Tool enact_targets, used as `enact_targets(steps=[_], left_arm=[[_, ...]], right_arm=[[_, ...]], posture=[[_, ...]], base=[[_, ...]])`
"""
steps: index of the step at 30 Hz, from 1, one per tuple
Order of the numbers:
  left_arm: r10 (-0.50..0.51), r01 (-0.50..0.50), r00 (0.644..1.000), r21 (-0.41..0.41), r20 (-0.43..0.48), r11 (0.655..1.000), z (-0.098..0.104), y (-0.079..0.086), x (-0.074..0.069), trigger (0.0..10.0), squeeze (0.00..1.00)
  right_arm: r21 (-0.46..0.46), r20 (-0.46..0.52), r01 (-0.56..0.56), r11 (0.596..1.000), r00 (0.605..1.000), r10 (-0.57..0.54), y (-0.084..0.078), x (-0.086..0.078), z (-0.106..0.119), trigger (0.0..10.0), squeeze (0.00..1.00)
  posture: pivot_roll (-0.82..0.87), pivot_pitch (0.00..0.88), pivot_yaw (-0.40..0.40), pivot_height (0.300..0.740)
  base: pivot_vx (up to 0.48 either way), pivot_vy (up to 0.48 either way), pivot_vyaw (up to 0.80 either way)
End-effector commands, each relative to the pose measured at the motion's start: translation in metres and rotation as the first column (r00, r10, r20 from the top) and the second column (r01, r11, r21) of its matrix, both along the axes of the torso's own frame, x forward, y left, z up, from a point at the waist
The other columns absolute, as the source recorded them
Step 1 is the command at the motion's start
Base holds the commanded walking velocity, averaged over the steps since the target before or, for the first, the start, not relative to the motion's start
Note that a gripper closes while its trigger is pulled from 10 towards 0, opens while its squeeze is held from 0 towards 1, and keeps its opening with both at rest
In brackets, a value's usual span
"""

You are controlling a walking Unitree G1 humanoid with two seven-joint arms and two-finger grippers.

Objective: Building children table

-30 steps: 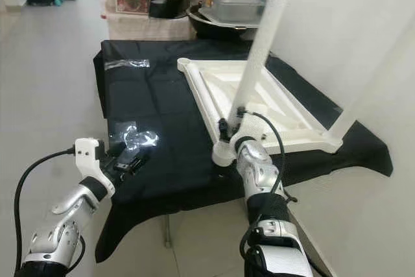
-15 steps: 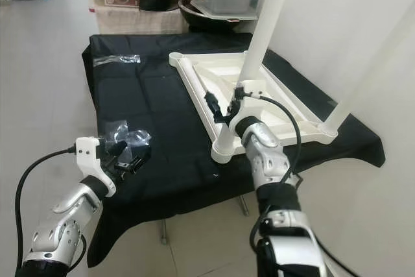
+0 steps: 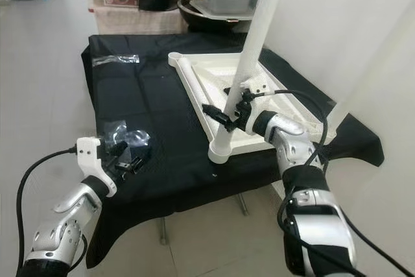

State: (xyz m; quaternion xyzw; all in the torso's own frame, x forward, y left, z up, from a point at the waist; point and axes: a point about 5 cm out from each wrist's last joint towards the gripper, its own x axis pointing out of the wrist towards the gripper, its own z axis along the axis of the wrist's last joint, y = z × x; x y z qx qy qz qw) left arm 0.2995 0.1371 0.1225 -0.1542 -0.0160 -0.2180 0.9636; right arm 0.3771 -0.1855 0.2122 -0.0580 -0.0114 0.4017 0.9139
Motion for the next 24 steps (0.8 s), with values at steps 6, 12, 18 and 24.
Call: enact_targets(steps=[6,12,18,24], left_arm=[[-0.01,0.01,1.0,-0.009,-0.002,1.0,-0.002,-0.004,0.0,10.0,0.0],[-0.011,0.011,1.0,-0.016,0.0,1.0,-0.002,-0.004,-0.001,10.0,0.0],[-0.015,0.015,1.0,-0.023,-0.001,1.0,-0.001,-0.004,-0.001,10.0,0.0],[-0.017,0.017,1.0,-0.023,0.0,1.0,-0.001,-0.003,-0.003,10.0,0.0]], right_arm=[[-0.096,-0.025,-0.168,0.981,0.986,0.166,0.019,-0.001,-0.008,4.4,0.0],[-0.111,-0.076,-0.134,0.985,0.989,0.126,0.016,0.005,-0.017,0.0,0.0],[-0.122,-0.1,0.087,0.989,0.99,-0.099,0.004,0.012,-0.026,0.0,0.0],[-0.193,-0.252,0.852,0.486,0.436,-0.864,-0.051,0.01,-0.07,0.0,0.0]], posture=[[0.01,0.0,-0.167,0.74],[0.01,0.0,-0.167,0.74],[0.0,0.0,-0.162,0.74],[0.0,0.0,-0.158,0.74]], base=[[0.0,0.0,0.0],[0.0,0.0,0.0],[0.0,0.0,0.0],[0.0,0.0,0.0]])
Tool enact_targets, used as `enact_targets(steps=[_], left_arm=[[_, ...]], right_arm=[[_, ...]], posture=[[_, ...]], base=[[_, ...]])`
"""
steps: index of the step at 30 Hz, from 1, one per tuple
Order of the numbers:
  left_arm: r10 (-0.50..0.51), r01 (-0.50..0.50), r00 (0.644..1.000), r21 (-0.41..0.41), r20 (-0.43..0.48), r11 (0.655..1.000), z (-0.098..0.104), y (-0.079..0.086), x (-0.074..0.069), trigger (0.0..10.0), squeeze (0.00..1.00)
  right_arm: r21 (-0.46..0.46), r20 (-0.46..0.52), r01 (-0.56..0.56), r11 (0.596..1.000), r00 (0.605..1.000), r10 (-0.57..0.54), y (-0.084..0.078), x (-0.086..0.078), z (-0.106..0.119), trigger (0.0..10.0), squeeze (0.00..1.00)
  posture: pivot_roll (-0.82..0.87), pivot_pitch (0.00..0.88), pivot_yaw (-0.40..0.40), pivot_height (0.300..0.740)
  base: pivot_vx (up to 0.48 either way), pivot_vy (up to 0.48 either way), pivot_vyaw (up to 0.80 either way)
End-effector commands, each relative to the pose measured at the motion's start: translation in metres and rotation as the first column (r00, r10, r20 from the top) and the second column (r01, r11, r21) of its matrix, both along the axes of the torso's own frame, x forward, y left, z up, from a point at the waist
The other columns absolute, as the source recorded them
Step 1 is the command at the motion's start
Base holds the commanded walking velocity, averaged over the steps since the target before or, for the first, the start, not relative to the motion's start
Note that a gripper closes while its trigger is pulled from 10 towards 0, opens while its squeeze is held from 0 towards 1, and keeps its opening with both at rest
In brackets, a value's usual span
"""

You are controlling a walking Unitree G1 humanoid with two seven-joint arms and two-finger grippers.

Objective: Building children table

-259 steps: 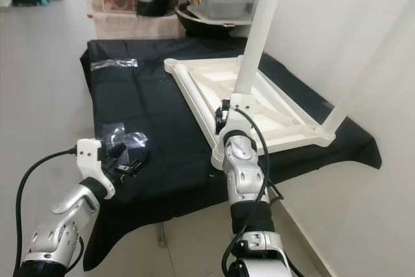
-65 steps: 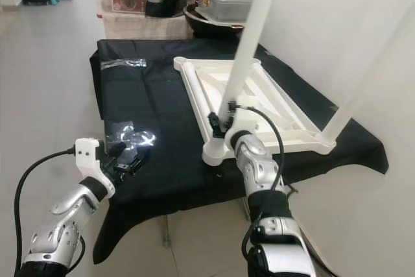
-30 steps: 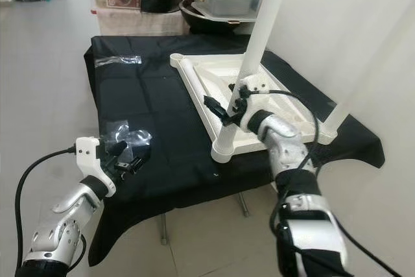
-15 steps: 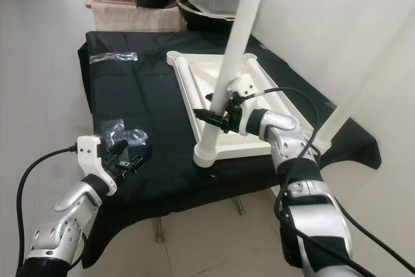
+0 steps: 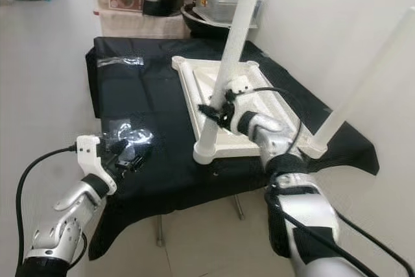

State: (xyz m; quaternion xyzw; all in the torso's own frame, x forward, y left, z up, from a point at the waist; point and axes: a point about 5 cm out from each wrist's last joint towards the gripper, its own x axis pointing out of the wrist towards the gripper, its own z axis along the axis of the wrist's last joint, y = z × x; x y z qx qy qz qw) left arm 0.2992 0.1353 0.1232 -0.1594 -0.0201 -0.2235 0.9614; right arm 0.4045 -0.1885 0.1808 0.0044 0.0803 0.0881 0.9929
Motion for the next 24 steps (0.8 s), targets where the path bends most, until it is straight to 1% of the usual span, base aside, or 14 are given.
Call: enact_targets(steps=[1,4,6,7,8,9,10,11,12,15,16,17,21,24], left_arm=[[-0.005,0.005,1.0,-0.01,-0.007,1.0,-0.002,-0.001,-0.003,10.0,0.0],[-0.005,0.005,1.0,-0.01,-0.007,1.0,-0.002,-0.001,-0.003,10.0,0.0],[-0.003,0.003,1.0,-0.008,-0.007,1.0,-0.002,0.0,-0.003,10.0,0.0],[-0.002,0.002,1.0,-0.006,-0.008,1.0,-0.002,0.0,-0.004,10.0,0.0],[-0.004,0.004,1.0,-0.004,-0.009,1.0,-0.002,0.001,-0.004,10.0,0.0],[-0.006,0.006,1.0,-0.002,-0.01,1.0,-0.002,0.001,-0.004,10.0,0.0],[-0.006,0.006,1.0,-0.002,-0.01,1.0,-0.002,0.001,-0.004,10.0,0.0],[-0.008,0.008,1.0,-0.001,-0.011,1.0,-0.002,0.001,-0.003,10.0,0.0],[-0.009,0.009,1.0,0.0,-0.012,1.0,-0.002,0.001,-0.003,10.0,0.0],[-0.01,0.01,1.0,0.0,-0.013,1.0,-0.003,0.001,-0.003,10.0,0.0],[-0.01,0.01,1.0,0.0,-0.013,1.0,-0.003,0.001,-0.003,10.0,0.0],[-0.009,0.009,1.0,-0.001,-0.013,1.0,-0.003,0.0,-0.003,10.0,0.0],[-0.008,0.008,1.0,-0.002,-0.013,1.0,-0.003,0.001,-0.003,10.0,0.0],[-0.009,0.009,1.0,-0.004,-0.012,1.0,-0.003,0.0,-0.003,10.0,0.0]], right_arm=[[-0.108,-0.167,0.487,0.867,0.851,-0.498,-0.053,-0.022,-0.043,0.0,0.0],[-0.108,-0.167,0.487,0.867,0.851,-0.498,-0.053,-0.022,-0.043,0.0,0.0],[-0.09,-0.153,0.51,0.856,0.842,-0.518,-0.043,-0.025,-0.045,0.0,0.0],[-0.072,-0.123,0.491,0.868,0.859,-0.496,-0.026,-0.028,-0.042,0.2,0.0],[-0.05,-0.083,0.404,0.913,0.91,-0.407,0.003,-0.032,-0.032,10.0,0.0],[-0.026,-0.044,0.33,0.944,0.943,-0.331,0.023,-0.037,-0.022,10.0,0.0],[-0.026,-0.044,0.33,0.944,0.943,-0.331,0.023,-0.037,-0.022,10.0,0.0],[-0.008,-0.002,0.273,0.962,0.962,-0.273,0.037,-0.04,-0.012,10.0,0.0],[0.016,0.032,0.233,0.972,0.972,-0.233,0.043,-0.041,-0.005,10.0,0.96],[0.048,0.068,0.23,0.972,0.97,-0.233,0.044,-0.04,0.005,10.0,1.0],[0.048,0.068,0.23,0.972,0.97,-0.233,0.044,-0.04,0.005,10.0,1.0],[0.075,0.108,0.176,0.982,0.977,-0.183,0.039,-0.035,0.02,10.0,0.0],[0.107,0.16,0.068,0.992,0.984,-0.085,0.034,-0.034,0.033,10.0,0.0],[0.105,0.228,-0.128,0.986,0.968,0.102,0.03,-0.036,0.041,10.0,0.0]], posture=[[0.0,0.0,-0.156,0.74],[0.0,0.0,-0.156,0.74],[0.0,0.0,-0.15,0.74],[-0.01,0.0,-0.143,0.74],[-0.02,0.0,-0.132,0.74],[-0.02,0.0,-0.13,0.74],[-0.02,0.0,-0.13,0.74],[-0.02,0.0,-0.13,0.74],[-0.02,0.0,-0.128,0.74],[-0.02,0.0,-0.129,0.74],[-0.02,0.0,-0.129,0.74],[-0.02,0.0,-0.131,0.74],[-0.03,0.0,-0.131,0.74],[-0.03,0.0,-0.132,0.74]], base=[[0.0,0.0,0.0],[0.0,0.0,0.0],[0.0,0.0,0.0],[0.0,0.0,0.0],[0.0,0.0,0.0],[0.0,0.0,0.0],[0.0,0.0,0.0],[0.0,0.0,0.0],[0.0,0.0,0.0],[0.0,0.0,0.0],[0.0,0.0,0.0],[0.0,0.0,0.0],[0.0,0.0,0.0],[0.0,0.0,0.0]])
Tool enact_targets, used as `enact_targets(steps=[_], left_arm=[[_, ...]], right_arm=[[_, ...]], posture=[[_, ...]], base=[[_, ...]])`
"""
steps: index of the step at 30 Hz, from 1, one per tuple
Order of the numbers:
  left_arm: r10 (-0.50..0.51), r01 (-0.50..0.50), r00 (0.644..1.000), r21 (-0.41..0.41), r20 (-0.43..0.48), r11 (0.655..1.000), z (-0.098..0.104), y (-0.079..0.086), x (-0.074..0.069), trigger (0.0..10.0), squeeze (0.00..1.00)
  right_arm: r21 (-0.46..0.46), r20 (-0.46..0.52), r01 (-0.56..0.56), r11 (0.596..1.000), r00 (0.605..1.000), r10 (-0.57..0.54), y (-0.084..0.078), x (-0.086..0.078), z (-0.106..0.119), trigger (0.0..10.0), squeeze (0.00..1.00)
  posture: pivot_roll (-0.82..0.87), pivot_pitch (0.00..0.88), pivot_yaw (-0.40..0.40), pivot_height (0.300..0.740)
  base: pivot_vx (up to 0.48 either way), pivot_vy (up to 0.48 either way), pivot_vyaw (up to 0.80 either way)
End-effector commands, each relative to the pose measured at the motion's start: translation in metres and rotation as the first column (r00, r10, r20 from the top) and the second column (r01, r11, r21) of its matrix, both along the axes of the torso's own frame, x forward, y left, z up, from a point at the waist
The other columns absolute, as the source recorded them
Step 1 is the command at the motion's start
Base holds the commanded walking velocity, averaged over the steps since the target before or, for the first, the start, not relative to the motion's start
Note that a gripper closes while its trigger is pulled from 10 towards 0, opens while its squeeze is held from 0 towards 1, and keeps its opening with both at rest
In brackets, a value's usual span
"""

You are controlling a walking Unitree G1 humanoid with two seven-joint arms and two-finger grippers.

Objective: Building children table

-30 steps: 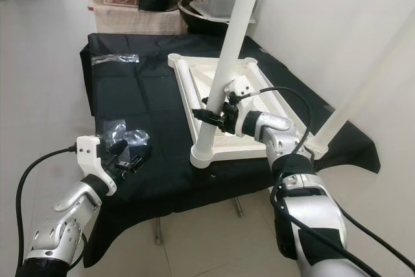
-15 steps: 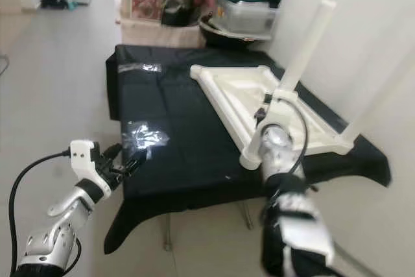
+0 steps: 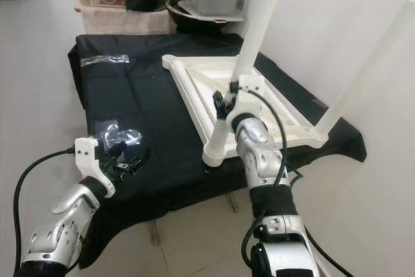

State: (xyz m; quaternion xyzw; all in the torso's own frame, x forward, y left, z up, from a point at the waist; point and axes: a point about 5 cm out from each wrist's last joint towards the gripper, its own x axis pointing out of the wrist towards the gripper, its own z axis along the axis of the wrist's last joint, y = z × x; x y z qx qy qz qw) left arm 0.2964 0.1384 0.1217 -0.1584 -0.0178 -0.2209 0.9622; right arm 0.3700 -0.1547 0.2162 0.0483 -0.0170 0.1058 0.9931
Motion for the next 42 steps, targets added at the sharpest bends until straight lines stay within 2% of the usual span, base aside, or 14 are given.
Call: enact_targets(steps=[1,12,13,16,19,20,27,28,29,30,32,38,40,42], left_arm=[[-0.015,0.015,1.0,-0.008,-0.008,1.0,-0.002,-0.003,0.0,10.0,0.0],[-0.015,0.015,1.0,-0.007,-0.009,1.0,-0.002,-0.004,0.002,10.0,0.0],[-0.014,0.014,1.0,-0.006,-0.01,1.0,-0.003,-0.004,0.002,10.0,0.0],[-0.012,0.012,1.0,-0.004,-0.011,1.0,-0.003,-0.004,0.002,10.0,0.0],[-0.012,0.012,1.0,-0.004,-0.011,1.0,-0.003,-0.004,0.002,10.0,0.0],[-0.012,0.012,1.0,-0.004,-0.011,1.0,-0.003,-0.004,0.002,10.0,0.0],[-0.012,0.012,1.0,-0.006,-0.009,1.0,-0.002,-0.003,0.001,10.0,0.0],[-0.012,0.012,1.0,-0.006,-0.008,1.0,-0.002,-0.003,0.001,10.0,0.0],[-0.012,0.012,1.0,-0.006,-0.008,1.0,-0.002,-0.003,0.001,10.0,0.0],[-0.012,0.012,1.0,-0.005,-0.008,1.0,-0.002,-0.002,0.0,10.0,0.0],[-0.012,0.012,1.0,-0.005,-0.008,1.0,-0.002,-0.002,-0.001,10.0,0.0],[-0.01,0.009,1.0,-0.003,-0.007,1.0,-0.001,-0.001,-0.002,10.0,0.0],[-0.008,0.008,1.0,-0.002,-0.009,1.0,-0.001,0.001,-0.003,10.0,0.0],[-0.01,0.01,1.0,-0.002,-0.01,1.0,-0.001,0.001,-0.003,10.0,0.0]], right_arm=[[-0.032,0.054,-0.191,0.981,0.98,0.192,-0.007,-0.005,0.005,10.0,0.0],[0.041,-0.017,-0.555,0.831,0.831,0.556,0.02,-0.009,-0.007,10.0,0.0],[0.044,-0.03,-0.571,0.82,0.82,0.572,0.024,-0.006,-0.01,7.1,0.0],[0.05,-0.043,-0.585,0.809,0.808,0.587,0.028,-0.001,-0.013,3.6,0.0],[0.043,-0.042,-0.602,0.797,0.796,0.603,0.027,0.0,-0.014,3.3,0.0],[0.035,-0.048,-0.605,0.796,0.794,0.606,0.025,0.002,-0.015,0.0,0.0],[-0.012,-0.139,-0.474,0.88,0.873,0.468,0.007,0.012,-0.029,0.0,0.0],[-0.102,-0.243,-0.128,0.987,0.965,0.1,-0.015,0.022,-0.044,0.0,0.0],[-0.102,-0.243,-0.128,0.987,0.965,0.1,-0.015,0.022,-0.044,0.0,0.0],[-0.122,-0.291,0.173,0.977,0.935,-0.202,-0.037,0.022,-0.055,0.0,0.0],[-0.146,-0.327,0.365,0.919,0.859,-0.394,-0.052,0.018,-0.062,0.0,0.0],[-0.163,-0.33,0.533,0.831,0.764,-0.555,-0.056,0.002,-0.071,0.0,0.0],[-0.154,-0.275,0.448,0.881,0.837,-0.474,-0.02,-0.012,-0.064,10.0,0.0],[-0.124,-0.239,0.35,0.929,0.898,-0.37,0.001,-0.015,-0.056,10.0,0.0]], posture=[[-0.03,0.0,-0.133,0.74],[-0.01,0.0,-0.149,0.74],[0.0,0.0,-0.152,0.74],[0.0,0.0,-0.153,0.74],[0.0,0.0,-0.154,0.74],[0.0,0.0,-0.154,0.74],[0.0,0.0,-0.15,0.74],[0.0,0.0,-0.146,0.74],[0.0,0.0,-0.146,0.74],[0.0,0.0,-0.146,0.74],[0.0,0.0,-0.146,0.74],[0.01,0.0,-0.147,0.74],[0.0,0.0,-0.132,0.74],[0.0,0.0,-0.132,0.74]], base=[[0.0,0.0,0.0],[0.0,0.0,0.0],[0.0,0.0,0.0],[0.0,0.0,0.0],[0.0,0.0,0.0],[0.0,0.0,0.0],[0.0,0.0,0.0],[0.0,0.0,0.0],[0.0,0.0,0.0],[0.0,0.0,0.0],[0.0,0.0,0.0],[0.0,0.0,0.0],[0.0,0.0,0.0],[0.0,0.0,0.0]])
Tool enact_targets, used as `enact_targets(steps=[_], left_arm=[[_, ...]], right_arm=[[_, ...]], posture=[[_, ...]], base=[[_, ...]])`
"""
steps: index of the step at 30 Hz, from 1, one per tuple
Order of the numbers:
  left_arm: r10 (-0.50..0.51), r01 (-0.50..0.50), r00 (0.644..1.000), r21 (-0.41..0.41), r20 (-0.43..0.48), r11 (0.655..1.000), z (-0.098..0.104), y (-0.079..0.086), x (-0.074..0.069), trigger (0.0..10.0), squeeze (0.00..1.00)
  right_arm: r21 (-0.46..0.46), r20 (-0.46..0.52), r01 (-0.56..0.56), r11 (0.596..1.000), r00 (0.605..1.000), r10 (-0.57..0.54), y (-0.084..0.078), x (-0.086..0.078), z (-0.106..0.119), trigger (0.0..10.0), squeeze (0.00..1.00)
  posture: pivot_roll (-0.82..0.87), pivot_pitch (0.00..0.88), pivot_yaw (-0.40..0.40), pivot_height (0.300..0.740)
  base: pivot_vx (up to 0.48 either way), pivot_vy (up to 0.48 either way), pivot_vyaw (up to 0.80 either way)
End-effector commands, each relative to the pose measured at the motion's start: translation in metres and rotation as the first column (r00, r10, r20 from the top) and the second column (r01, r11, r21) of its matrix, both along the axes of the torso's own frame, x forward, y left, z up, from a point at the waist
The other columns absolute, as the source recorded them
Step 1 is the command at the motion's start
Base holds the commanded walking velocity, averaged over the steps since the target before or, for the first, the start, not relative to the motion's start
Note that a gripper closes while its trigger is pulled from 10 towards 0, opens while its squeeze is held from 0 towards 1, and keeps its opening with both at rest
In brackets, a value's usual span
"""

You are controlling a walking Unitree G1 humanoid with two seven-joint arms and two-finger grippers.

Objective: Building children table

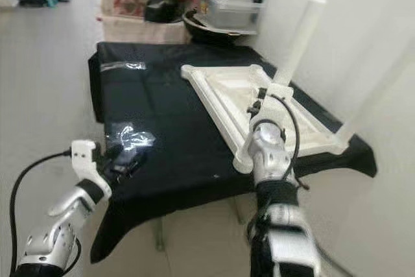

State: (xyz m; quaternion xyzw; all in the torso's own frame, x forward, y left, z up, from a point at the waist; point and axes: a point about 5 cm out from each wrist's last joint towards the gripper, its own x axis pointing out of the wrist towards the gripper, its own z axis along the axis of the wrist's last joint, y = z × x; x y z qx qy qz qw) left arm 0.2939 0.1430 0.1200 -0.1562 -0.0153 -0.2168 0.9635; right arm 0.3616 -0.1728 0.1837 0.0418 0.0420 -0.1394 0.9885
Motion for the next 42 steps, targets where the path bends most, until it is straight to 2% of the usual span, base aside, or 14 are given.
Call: enact_targets(steps=[1,2,7,8,13,20,21,28,29,33,36,40,41,42], left_arm=[[-0.018,0.018,1.0,-0.007,-0.005,1.0,0.001,-0.003,0.0,10.0,0.0],[-0.02,0.02,1.0,-0.007,-0.006,1.0,0.001,-0.003,0.0,10.0,0.0],[-0.02,0.02,1.0,-0.009,-0.006,1.0,0.001,-0.003,0.0,10.0,0.0],[-0.018,0.018,1.0,-0.011,-0.005,1.0,0.001,-0.004,0.0,10.0,0.0],[-0.022,0.022,1.0,-0.019,-0.004,1.0,0.001,-0.005,0.0,10.0,0.0],[-0.023,0.023,1.0,-0.022,-0.004,0.999,0.001,-0.006,0.001,10.0,0.0],[-0.023,0.023,1.0,-0.023,-0.004,0.999,0.001,-0.006,0.001,10.0,0.0],[-0.021,0.021,1.0,-0.023,-0.003,1.0,0.001,-0.006,0.001,10.0,0.0],[-0.016,0.016,1.0,-0.022,-0.002,1.0,0.001,-0.006,0.001,10.0,0.0],[-0.015,0.015,1.0,-0.021,-0.002,1.0,0.001,-0.005,0.001,10.0,0.0],[-0.015,0.015,1.0,-0.019,-0.002,1.0,0.001,-0.005,0.001,10.0,0.0],[-0.013,0.013,1.0,-0.017,-0.002,1.0,0.002,-0.004,0.0,10.0,0.0],[-0.013,0.013,1.0,-0.015,-0.002,1.0,0.002,-0.004,0.0,10.0,0.0],[-0.013,0.013,1.0,-0.015,-0.002,1.0,0.002,-0.004,0.0,10.0,0.0]], right_arm=[[-0.015,-0.133,-0.114,0.993,0.985,0.111,0.019,-0.007,-0.024,10.0,0.0],[-0.012,-0.09,-0.185,0.983,0.979,0.183,0.032,-0.007,-0.017,10.0,1.0],[0.002,-0.036,-0.279,0.96,0.96,0.278,0.04,0.0,-0.008,10.0,1.0],[0.023,-0.001,-0.353,0.935,0.936,0.353,0.038,0.004,-0.002,10.0,0.0],[0.117,0.115,-0.679,0.724,0.734,0.67,0.031,-0.003,-0.003,10.0,0.0],[0.108,0.094,-0.776,0.622,0.631,0.77,0.027,-0.006,-0.008,10.0,0.0],[0.104,0.07,-0.778,0.62,0.628,0.775,0.026,-0.003,-0.012,7.7,0.0],[0.102,0.019,-0.762,0.639,0.644,0.765,0.024,0.007,-0.02,2.2,0.0],[0.126,-0.075,-0.574,0.809,0.808,0.585,0.01,0.02,-0.028,0.0,0.0],[0.115,-0.159,-0.381,0.918,0.905,0.395,-0.005,0.024,-0.036,0.0,0.0],[-0.016,-0.285,0.187,0.982,0.941,-0.184,-0.043,0.003,-0.056,0.0,0.0],[0.003,-0.27,0.146,0.989,0.953,-0.14,-0.019,-0.008,-0.055,0.0,0.0],[0.046,-0.254,0.024,0.999,0.967,-0.012,0.004,-0.01,-0.052,4.7,0.0],[0.046,-0.254,0.024,0.999,0.967,-0.012,0.004,-0.01,-0.052,4.7,0.0]], posture=[[0.0,0.0,-0.132,0.74],[-0.01,0.0,-0.129,0.74],[-0.01,0.0,-0.135,0.74],[-0.01,0.0,-0.135,0.74],[-0.01,0.0,-0.14,0.74],[-0.01,0.0,-0.139,0.74],[-0.01,0.0,-0.145,0.74],[0.0,0.0,-0.152,0.74],[0.0,0.0,-0.153,0.74],[0.0,0.0,-0.151,0.74],[0.0,0.0,-0.149,0.74],[0.0,0.0,-0.139,0.74],[-0.01,0.0,-0.134,0.74],[-0.01,0.0,-0.134,0.74]], base=[[0.0,0.0,0.0],[0.0,0.0,0.0],[0.0,0.0,0.0],[0.0,0.0,0.0],[0.0,0.0,0.0],[0.0,0.0,0.0],[0.0,0.0,0.0],[0.0,0.0,0.0],[0.0,0.0,0.0],[0.0,0.0,0.0],[0.0,0.0,0.0],[0.0,0.0,0.0],[0.0,0.0,0.0],[0.0,0.0,0.0]])
